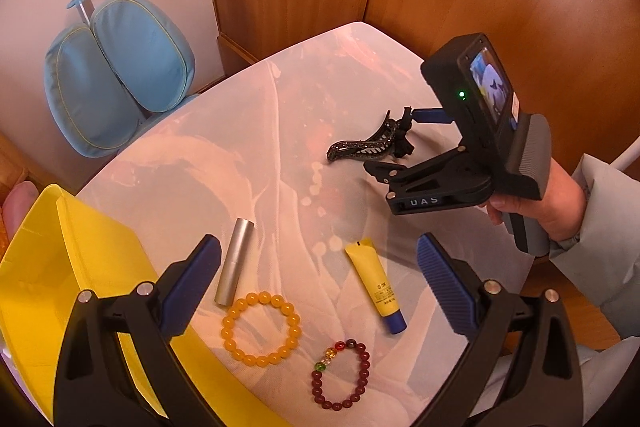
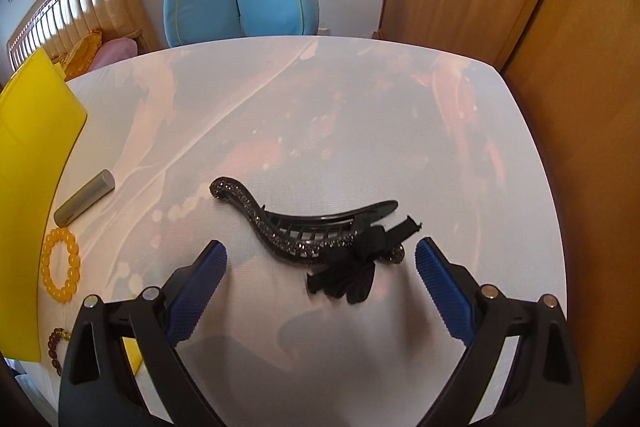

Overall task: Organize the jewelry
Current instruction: 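Reach the right gripper to the long black bow claw clip and grasp it, then carry the black claw clip with the right gripper into the bin and release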

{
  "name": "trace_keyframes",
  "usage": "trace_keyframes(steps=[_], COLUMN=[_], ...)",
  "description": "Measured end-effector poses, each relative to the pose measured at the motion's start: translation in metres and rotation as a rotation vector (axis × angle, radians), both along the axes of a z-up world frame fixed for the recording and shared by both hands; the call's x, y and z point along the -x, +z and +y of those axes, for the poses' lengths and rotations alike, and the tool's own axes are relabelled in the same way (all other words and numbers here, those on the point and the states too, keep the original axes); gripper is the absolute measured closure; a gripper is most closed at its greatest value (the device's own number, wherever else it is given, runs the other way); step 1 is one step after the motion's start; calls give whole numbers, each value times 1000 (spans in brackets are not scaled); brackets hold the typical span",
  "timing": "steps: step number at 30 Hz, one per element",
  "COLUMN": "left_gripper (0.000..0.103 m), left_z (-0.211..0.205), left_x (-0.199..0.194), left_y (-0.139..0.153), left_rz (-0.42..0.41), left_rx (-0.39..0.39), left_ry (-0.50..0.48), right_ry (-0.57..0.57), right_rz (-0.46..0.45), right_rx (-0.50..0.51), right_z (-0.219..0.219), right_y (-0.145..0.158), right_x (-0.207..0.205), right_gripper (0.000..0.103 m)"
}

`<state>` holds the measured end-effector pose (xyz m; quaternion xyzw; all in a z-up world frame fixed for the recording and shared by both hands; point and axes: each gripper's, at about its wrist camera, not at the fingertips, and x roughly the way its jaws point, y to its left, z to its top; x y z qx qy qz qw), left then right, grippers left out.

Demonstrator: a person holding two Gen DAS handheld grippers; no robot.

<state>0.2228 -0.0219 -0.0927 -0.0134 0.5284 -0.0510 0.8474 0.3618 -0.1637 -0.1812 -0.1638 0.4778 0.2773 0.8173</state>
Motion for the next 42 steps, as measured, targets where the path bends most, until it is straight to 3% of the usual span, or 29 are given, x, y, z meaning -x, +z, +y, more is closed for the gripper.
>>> trace_keyframes(steps=[6, 8, 13, 21, 28, 33, 42], left_gripper=[7, 7, 7, 7, 7, 7, 7], left_z=[3, 4, 5, 4, 10, 35, 110], left_x=[-5, -5, -3, 7, 32, 67, 155], left_y=[-3, -3, -4, 6, 30, 53, 70], left_rz=[1, 1, 5, -28, -95, -152, -191], left_rx=[11, 14, 21, 31, 33, -8, -122], left_ry=[16, 19, 28, 27, 53, 141, 427], right_ry=[37, 54, 85, 51, 69, 164, 420], right_rz=[-46, -75, -134, -149, -207, -256, -280], right_rx=[26, 38, 45, -56, -146, -203, -282], right_z=[14, 18, 17, -6, -7, 19, 108], right_y=[-7, -8, -3, 30, 81, 118, 156], right_x=[-4, 1, 14, 35, 64, 91, 146], right_gripper=[7, 24, 37, 37, 37, 37, 37])
